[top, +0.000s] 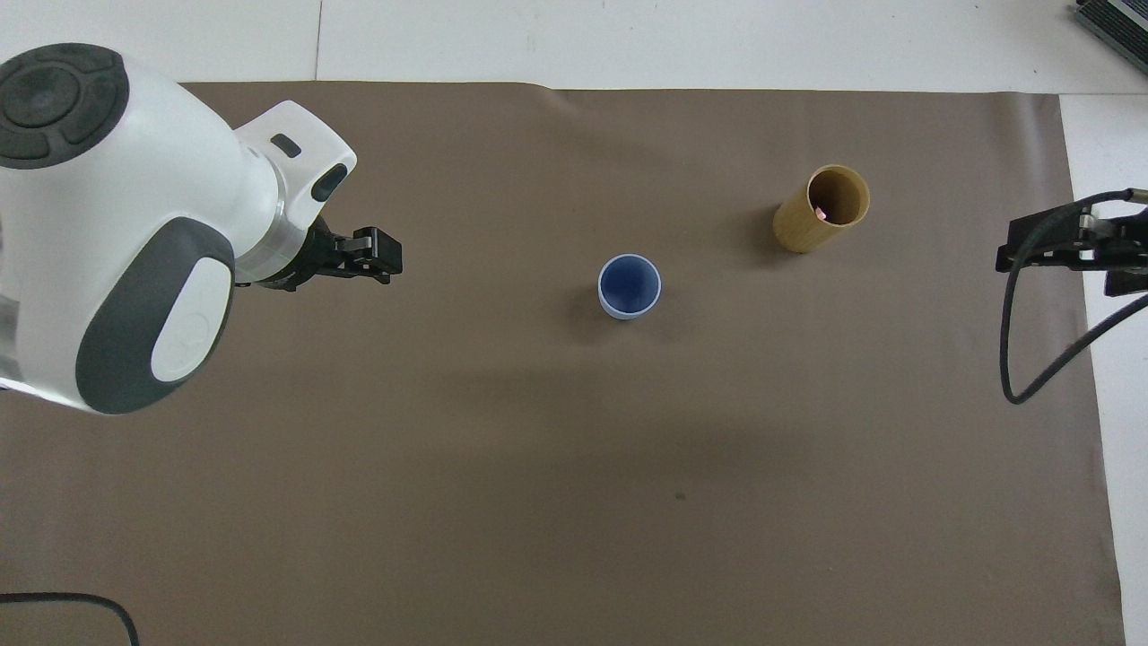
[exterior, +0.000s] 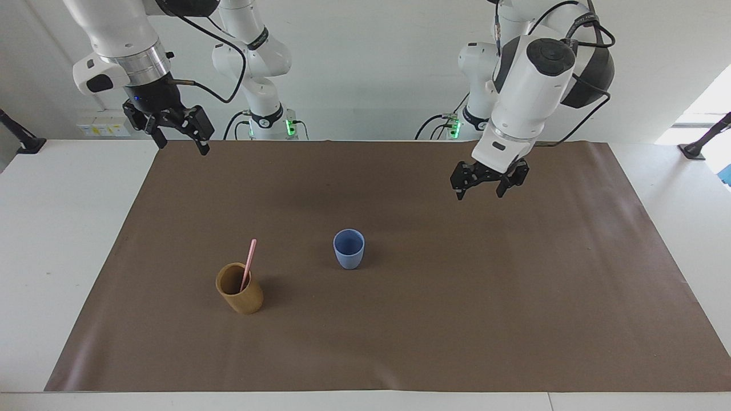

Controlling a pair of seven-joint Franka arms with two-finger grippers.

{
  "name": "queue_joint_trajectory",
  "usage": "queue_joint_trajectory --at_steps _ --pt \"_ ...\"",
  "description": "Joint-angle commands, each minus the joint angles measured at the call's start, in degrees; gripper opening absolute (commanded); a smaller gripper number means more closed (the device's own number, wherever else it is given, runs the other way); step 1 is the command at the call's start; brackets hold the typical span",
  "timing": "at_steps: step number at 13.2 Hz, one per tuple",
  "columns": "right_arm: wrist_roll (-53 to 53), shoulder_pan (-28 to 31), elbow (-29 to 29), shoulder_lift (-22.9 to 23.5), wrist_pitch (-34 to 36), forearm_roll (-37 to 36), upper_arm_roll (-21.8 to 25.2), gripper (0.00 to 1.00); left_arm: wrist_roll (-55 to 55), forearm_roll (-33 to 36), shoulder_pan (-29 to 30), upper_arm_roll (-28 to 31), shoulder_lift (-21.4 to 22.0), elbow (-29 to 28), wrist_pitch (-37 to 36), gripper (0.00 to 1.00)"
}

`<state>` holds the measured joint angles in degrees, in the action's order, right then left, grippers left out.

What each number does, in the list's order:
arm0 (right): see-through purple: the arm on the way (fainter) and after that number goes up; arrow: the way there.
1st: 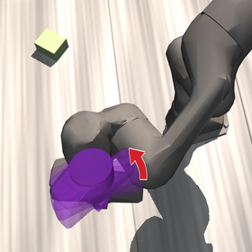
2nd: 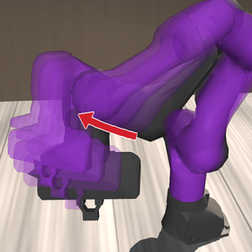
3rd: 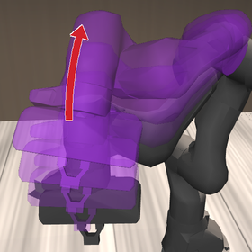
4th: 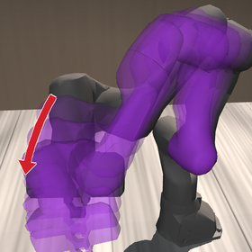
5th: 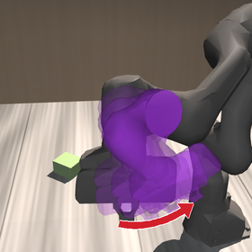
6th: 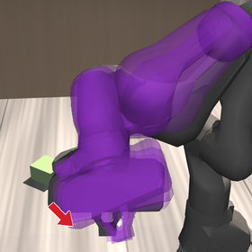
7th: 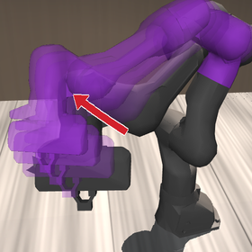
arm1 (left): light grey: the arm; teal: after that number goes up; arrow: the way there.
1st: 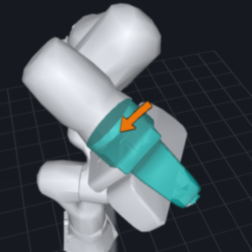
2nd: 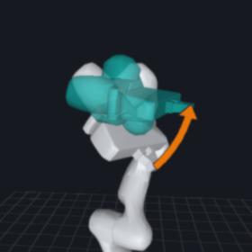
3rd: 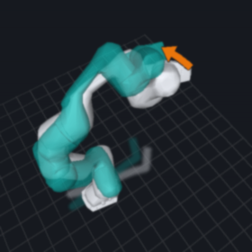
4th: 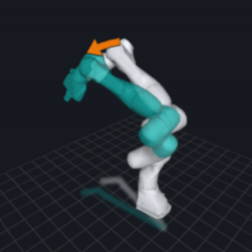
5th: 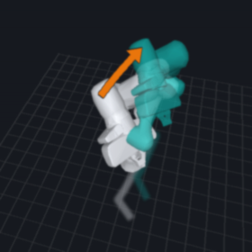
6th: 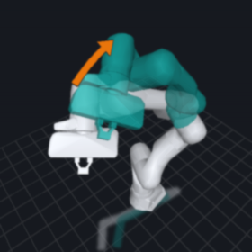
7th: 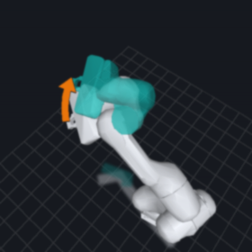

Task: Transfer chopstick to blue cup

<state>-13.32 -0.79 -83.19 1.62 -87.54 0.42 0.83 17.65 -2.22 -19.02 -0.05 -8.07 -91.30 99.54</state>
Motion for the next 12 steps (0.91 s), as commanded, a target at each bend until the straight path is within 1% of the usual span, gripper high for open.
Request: queue_joint_trajectory --at_steps 1,3,6,9,11,12 --pt "1.2 0.8 -0.9 -0.8 0.0 0.4 -0.5 1.00 -9.9 -0.5 5.1 -0.6 2.1 -3.3 -1.7 1.00" --pt "1.1 0.8 -0.9 -0.9 0.0 0.4 -0.5 1.00 -14.5 -0.5 9.0 -0.7 2.2 -3.3 -2.2 1.00" --pt "1.1 0.8 -0.9 -0.9 0.0 0.4 -0.5 1.00 -23.1 -0.5 14.5 -0.6 3.8 -2.8 -3.6 1.00" --pt "1.2 0.7 -0.9 -1.0 0.6 0.4 -0.8 1.00 -25.8 -0.3 15.8 -0.2 5.7 -1.3 -5.5 1.00" --pt "1.5 0.0 -0.8 -1.0 0.7 0.5 -1.2 1.00 -25.8 -0.3 15.9 0.0 7.4 1.2 -6.9 1.00" --pt "1.3 -0.1 -0.9 -1.2 1.6 0.6 -1.3 1.00 -25.8 -0.2 15.9 0.1 7.6 3.5 -9.6 1.00"
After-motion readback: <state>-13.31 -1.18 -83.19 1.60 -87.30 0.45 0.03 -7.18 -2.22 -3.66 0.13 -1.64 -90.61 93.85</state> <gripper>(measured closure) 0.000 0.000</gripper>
